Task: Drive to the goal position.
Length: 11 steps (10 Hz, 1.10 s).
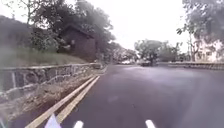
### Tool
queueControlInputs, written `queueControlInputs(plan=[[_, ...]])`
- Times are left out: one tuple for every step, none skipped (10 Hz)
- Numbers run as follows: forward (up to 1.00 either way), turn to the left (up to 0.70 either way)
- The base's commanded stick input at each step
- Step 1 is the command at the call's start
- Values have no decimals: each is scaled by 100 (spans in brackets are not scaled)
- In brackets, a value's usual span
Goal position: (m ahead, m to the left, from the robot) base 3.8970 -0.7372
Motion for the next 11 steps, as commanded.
queueControlInputs(plan=[[70,0],[70,0],[70,0],[70,0],[70,0],[70,0],[70,0],[70,0],[70,0],[70,0],[70,0]])
